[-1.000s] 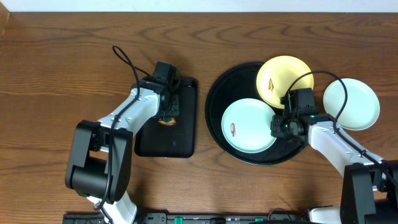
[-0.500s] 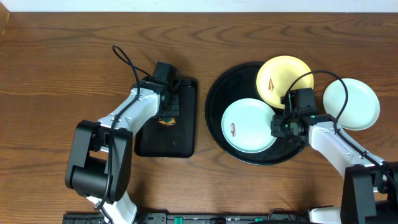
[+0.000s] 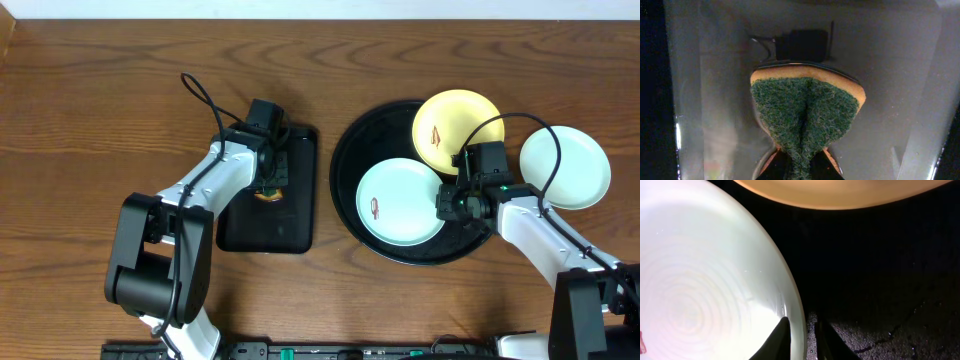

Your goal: Clean dirty plates on tray and stack at the side

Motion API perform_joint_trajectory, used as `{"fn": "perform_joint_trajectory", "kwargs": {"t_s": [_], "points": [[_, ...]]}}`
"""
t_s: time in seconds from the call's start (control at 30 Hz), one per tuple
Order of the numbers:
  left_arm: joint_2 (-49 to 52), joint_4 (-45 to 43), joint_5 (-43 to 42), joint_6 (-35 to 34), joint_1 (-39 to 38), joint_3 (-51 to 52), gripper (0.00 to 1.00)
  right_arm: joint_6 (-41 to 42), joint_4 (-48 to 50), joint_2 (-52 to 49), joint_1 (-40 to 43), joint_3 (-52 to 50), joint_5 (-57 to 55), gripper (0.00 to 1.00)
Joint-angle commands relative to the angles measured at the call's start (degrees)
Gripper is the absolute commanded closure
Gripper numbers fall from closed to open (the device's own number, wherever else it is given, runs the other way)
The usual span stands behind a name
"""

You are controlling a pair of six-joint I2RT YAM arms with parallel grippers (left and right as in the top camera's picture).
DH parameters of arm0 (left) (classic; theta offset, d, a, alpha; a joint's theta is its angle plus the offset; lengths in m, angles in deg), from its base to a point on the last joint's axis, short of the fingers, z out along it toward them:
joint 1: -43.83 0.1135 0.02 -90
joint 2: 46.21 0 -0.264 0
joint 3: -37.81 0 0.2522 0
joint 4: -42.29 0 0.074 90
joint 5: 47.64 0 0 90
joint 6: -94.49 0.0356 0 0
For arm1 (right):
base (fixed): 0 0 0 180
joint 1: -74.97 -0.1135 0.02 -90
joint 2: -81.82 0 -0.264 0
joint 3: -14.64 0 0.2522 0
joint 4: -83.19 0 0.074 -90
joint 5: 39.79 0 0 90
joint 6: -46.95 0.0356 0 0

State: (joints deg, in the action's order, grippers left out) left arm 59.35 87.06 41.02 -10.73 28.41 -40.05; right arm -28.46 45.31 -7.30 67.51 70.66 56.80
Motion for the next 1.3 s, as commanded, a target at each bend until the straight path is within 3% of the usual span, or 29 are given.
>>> {"fn": "perform_joint_trajectory", "kwargs": {"t_s": [0.0,0.13,0.43,0.47,0.6,0.7,0.73,0.8,1.0,1.27], "points": [[-1.40,-0.11,0.50,-0.13,0.24,-0.52,0.89,-0.50,0.13,1.09,-0.46,-0.07,-0.57,0.88],[-1.40,-0.11,0.50,-0.13,0.24,-0.52,0.89,-0.50,0.13,1.09,-0.46,-0.07,-0.57,0.99],[-1.40,-0.50,0.52,-0.11,0.24,-0.52,0.83,-0.52,0.15,1.09,-0.46,-0.07,-0.57,0.99],[-1.40,-0.50,0.50,-0.11,0.24,-0.52,0.77,-0.50,0.15,1.09,-0.46,-0.07,-0.57,0.99],[-1.40,-0.50,0.50,-0.11,0.24,-0.52,0.70,-0.50,0.15,1.09,-0.46,-0.07,-0.57,0.99],[-1.40,-0.50,0.50,-0.11,0.24,-0.52,0.69,-0.50,0.17,1.09,-0.46,-0.07,-0.57,0.99],[-1.40,-0.52,0.52,-0.11,0.24,-0.52,0.72,-0.50,0.17,1.09,-0.46,-0.07,-0.57,0.99],[-1.40,-0.52,0.52,-0.11,0.24,-0.52,0.92,-0.50,0.17,1.09,-0.46,-0.07,-0.57,0.99],[-2.71,0.46,0.59,-0.07,0.24,-0.76,0.93,-0.52,0.13,1.09,-0.46,-0.07,-0.57,0.99],[-13.53,1.73,3.67,1.79,0.24,-0.98,0.92,-0.52,0.17,1.09,-0.46,-0.07,-0.57,0.99]]}}
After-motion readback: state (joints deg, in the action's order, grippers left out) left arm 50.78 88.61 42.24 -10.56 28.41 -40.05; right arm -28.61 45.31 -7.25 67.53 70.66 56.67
